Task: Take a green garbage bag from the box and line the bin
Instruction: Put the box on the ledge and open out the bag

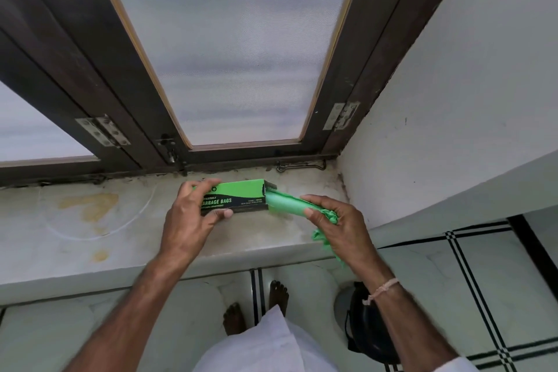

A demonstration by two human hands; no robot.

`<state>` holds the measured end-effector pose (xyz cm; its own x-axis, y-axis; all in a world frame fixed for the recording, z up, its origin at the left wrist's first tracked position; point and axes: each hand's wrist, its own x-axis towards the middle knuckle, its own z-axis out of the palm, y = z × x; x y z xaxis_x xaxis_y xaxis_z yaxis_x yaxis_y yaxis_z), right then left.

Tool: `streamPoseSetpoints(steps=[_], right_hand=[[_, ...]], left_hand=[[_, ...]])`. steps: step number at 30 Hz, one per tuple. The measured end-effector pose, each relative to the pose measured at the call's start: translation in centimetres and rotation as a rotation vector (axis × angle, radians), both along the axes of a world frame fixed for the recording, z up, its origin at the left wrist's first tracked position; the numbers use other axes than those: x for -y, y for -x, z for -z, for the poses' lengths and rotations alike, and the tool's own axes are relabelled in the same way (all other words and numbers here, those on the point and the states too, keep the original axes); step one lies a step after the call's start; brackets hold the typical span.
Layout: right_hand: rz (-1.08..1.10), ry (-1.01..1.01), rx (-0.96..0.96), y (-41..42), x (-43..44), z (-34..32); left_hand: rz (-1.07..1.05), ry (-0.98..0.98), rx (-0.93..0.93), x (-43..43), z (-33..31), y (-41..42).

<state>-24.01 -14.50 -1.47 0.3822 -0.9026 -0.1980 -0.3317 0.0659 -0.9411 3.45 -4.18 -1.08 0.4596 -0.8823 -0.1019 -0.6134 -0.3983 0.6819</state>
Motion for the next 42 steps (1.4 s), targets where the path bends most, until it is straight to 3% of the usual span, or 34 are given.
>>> streamPoseSetpoints(steps=[4, 10, 16, 23, 29, 35, 38, 42], right_hand=[[-0.152, 0.015, -0.02, -0.1, 0.8, -1.3], [-0.068, 0.077, -0.103, -2.5, -0.2, -1.8], [-0.103, -0.053, 0.136, -2.1, -0.7, -2.7], [0.061, 0.045, 0.091, -4.3, -0.9, -2.2], [0.043, -0.012, 0.205, -3.5, -1.8, -3.0], [0.128, 0.087, -0.007, -4.2, -2.3, -2.1], [0.169, 0.159, 0.057, -5.0, -2.6, -2.2], [0.097, 0.107, 0.119, -5.2, -3.3, -2.3]], left_hand=[[0.133, 0.012, -0.134, -0.3, -0.6, 0.9], [0.078, 0.078, -0.284, -0.4, -0.3, 3.0], [-0.028, 0.113, -0.402, -1.5, 1.5, 2.4], [-0.014, 0.099, -0.413, -2.1, 2.0, 2.2], [-0.128, 0.113, -0.438, -2.7, 1.9, 1.3], [-0.075, 0.122, -0.395, -2.9, 1.2, 1.7], [-0.06, 0.14, -0.388, -2.8, 0.6, 2.3], [-0.042, 0.142, -0.361, -3.0, 0.3, 2.4]])
